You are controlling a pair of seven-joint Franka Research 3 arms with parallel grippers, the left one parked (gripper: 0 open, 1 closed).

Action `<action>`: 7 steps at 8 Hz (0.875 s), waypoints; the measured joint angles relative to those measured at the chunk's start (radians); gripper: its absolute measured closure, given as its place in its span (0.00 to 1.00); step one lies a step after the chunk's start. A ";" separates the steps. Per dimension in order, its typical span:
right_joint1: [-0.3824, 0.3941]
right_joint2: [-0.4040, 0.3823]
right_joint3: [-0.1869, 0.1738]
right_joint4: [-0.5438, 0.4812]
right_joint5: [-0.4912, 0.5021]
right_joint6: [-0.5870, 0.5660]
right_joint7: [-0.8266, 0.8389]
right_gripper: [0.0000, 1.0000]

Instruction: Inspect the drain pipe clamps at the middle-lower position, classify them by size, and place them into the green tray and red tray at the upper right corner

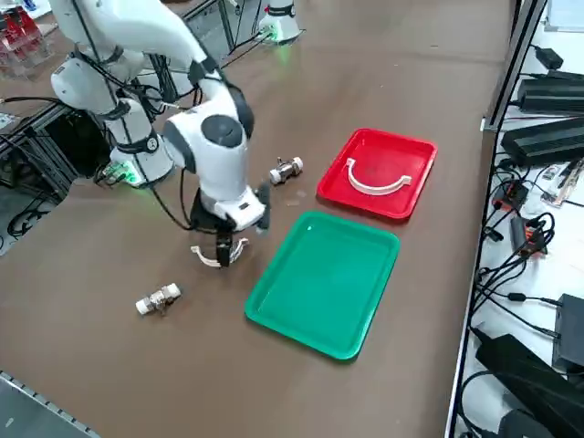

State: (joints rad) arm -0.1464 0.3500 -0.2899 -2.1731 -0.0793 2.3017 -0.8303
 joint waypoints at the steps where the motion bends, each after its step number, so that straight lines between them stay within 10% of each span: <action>1: -0.001 0.007 0.001 -0.007 -0.002 0.000 -0.003 0.15; 5: -0.012 0.064 0.001 -0.010 -0.066 0.034 -0.004 0.30; 7: -0.012 0.070 0.003 -0.009 -0.068 0.038 -0.004 0.62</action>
State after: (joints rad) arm -0.1584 0.4203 -0.2869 -2.1817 -0.1474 2.3398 -0.8341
